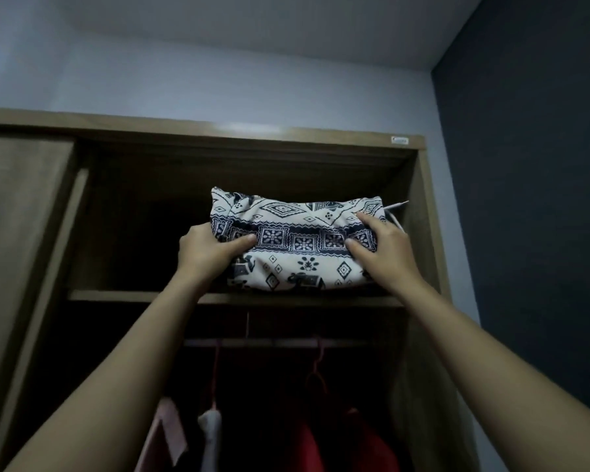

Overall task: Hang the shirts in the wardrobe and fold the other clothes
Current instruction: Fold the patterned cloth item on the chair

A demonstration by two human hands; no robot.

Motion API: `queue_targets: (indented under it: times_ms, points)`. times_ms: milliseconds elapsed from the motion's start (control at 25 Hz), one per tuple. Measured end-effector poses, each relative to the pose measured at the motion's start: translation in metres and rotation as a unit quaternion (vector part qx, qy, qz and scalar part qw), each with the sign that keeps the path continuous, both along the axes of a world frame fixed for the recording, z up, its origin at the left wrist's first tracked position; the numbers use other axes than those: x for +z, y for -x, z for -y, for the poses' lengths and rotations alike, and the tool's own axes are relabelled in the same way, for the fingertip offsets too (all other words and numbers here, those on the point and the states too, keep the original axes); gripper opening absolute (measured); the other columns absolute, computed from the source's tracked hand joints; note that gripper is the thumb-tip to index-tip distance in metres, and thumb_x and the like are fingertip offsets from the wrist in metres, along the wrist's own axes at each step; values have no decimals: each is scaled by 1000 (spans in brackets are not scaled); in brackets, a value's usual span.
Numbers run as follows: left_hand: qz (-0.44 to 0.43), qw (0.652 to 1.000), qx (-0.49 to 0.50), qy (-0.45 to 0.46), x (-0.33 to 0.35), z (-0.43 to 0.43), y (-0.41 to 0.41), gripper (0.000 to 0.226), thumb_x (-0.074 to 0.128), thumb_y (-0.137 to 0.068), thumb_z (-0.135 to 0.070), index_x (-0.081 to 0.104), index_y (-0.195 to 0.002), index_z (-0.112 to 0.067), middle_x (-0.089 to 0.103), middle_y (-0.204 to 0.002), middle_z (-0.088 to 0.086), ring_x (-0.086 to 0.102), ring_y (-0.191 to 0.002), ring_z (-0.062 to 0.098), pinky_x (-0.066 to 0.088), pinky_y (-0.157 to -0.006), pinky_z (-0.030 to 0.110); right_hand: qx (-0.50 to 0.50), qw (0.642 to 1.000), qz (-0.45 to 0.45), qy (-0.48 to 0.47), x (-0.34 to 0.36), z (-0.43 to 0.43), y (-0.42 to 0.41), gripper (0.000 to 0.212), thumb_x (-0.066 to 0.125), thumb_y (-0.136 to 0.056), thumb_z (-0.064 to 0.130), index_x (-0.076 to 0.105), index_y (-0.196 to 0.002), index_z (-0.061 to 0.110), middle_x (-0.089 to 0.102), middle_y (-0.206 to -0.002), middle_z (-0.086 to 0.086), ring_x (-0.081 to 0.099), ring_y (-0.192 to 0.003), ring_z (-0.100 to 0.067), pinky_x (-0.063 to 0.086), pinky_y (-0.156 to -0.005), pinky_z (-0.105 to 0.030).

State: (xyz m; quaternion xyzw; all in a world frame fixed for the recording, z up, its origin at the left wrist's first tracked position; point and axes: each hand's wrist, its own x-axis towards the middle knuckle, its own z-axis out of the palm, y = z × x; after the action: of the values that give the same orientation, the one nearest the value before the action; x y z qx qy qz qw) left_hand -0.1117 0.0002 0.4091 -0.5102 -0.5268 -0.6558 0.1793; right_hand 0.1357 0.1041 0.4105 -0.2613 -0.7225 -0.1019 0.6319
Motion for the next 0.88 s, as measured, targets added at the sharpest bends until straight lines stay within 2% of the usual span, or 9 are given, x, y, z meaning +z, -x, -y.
queue_targets:
  times_ms: [160,240,320,400,480,600,720,800,880]
  points:
    - [77,995,-9,57,54,-67,4,42,82,-61,-46,72,-85,-12,72,-92,9,67,-87,25,55,-81,36,-47,997,8,56,57,-52,7,53,67,-81,29,54,-129,11,58,-129,-12,52,-121,-27,40,-98,-32]
    - [127,985,-44,110,67,-93,5,43,83,-64,-38,69,-90,-6,70,-90,14,68,-76,23,56,-70,30,-97,983,21,155,76,-72,10,50,66,-80,32,57,-125,11,61,-124,-15,56,-114,-31,45,-90,-31]
    - [130,964,-81,218,71,-111,2,37,75,-77,-26,64,-100,1,66,-82,14,65,-61,18,50,-54,24,-192,926,137,295,88,-87,15,52,63,-83,38,57,-124,7,60,-121,-14,59,-108,-30,47,-84,-31]
    - [82,943,-57,317,67,-123,3,40,63,-86,-29,60,-111,2,64,-94,16,64,-77,24,48,-63,28,-229,844,272,402,87,-91,17,47,56,-89,42,59,-117,4,59,-113,-10,58,-95,-24,46,-77,-32]
    - [56,936,-48,344,62,-130,5,39,58,-90,-31,61,-113,1,62,-105,17,60,-85,26,45,-69,31,-223,813,308,441,82,-89,13,45,49,-93,44,60,-114,5,58,-113,-10,52,-89,-22,41,-72,-31]
    - [33,927,-18,373,58,-133,9,34,54,-92,-35,61,-99,-3,60,-98,15,56,-78,24,41,-66,29,-262,808,318,422,76,-88,11,50,45,-94,49,58,-119,7,59,-120,-8,52,-88,-21,41,-67,-29]
    - [16,925,4,381,60,-132,9,37,54,-91,-40,61,-83,-5,59,-93,12,56,-70,21,42,-59,27,-329,812,290,385,72,-90,17,57,53,-88,51,55,-125,8,53,-130,-9,55,-107,-26,44,-75,-30]
    - [-23,937,72,342,59,-132,10,49,55,-86,-53,63,-93,-6,59,-95,11,60,-81,25,47,-65,28,-415,823,245,300,69,-84,24,65,58,-84,52,48,-133,10,42,-138,-11,43,-123,-29,46,-84,-33]
    - [-66,966,144,205,53,-123,13,59,53,-84,-61,62,-109,-8,62,-105,14,61,-99,33,50,-79,35,-458,846,207,179,62,-69,34,57,58,-87,45,48,-132,11,37,-137,-14,36,-124,-32,43,-90,-37]
